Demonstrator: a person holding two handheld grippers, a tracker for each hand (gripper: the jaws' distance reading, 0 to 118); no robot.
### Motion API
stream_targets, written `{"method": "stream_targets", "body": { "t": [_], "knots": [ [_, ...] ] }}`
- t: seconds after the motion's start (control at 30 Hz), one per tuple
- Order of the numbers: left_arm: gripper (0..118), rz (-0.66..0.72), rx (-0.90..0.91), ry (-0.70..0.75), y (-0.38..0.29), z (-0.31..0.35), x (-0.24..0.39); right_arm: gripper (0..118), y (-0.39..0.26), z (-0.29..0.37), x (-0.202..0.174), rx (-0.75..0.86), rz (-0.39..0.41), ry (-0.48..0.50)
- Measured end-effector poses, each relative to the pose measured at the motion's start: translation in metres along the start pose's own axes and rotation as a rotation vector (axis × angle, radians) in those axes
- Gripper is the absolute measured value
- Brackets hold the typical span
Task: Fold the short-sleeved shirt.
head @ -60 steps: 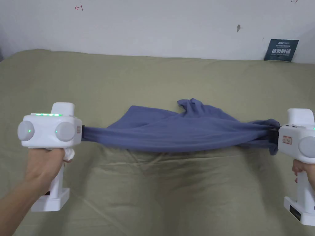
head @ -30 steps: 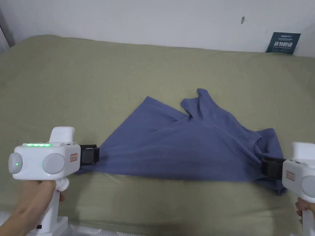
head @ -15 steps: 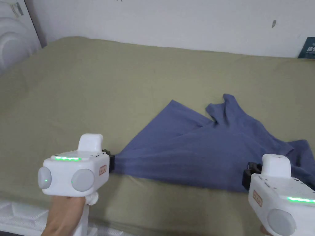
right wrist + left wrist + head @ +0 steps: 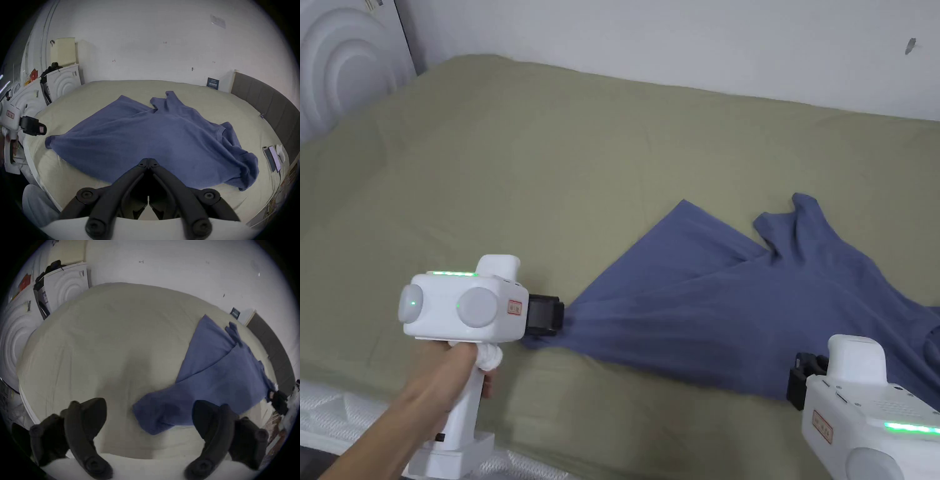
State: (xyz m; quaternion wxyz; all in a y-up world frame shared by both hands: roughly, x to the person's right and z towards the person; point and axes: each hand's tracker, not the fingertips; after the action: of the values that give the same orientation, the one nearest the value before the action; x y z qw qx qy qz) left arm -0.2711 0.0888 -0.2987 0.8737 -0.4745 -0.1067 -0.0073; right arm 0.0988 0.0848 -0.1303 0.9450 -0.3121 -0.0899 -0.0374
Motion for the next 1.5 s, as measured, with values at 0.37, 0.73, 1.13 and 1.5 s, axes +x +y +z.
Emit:
{"method": "stream_targets", "body": {
  "t": [0.37, 0.73, 1.13, 1.5],
  "knots": [
    [4, -0.119, 0.017, 0.009, -0.014, -0.017, 0.031, 0, 0.031, -0.021, 0.035, -0.037, 0.003, -0.020],
    [5, -0.023, 0.018, -0.073, -0.010, -0.016, 0.014, 0, 0.163, -0.166, 0.134, -0.203, 0.130, -0.117],
    [5, -0.001, 0.006, -0.092, -0.004, -0.019, 0.017, 104, 0.173, -0.260, 0.167, -0.430, 0.146, -0.090],
    [5, -0.008, -0.024, -0.078, 0.002, -0.023, 0.015, 3, 0.196, -0.178, 0.135, -0.236, 0.242, -0.102]
  ]
}}
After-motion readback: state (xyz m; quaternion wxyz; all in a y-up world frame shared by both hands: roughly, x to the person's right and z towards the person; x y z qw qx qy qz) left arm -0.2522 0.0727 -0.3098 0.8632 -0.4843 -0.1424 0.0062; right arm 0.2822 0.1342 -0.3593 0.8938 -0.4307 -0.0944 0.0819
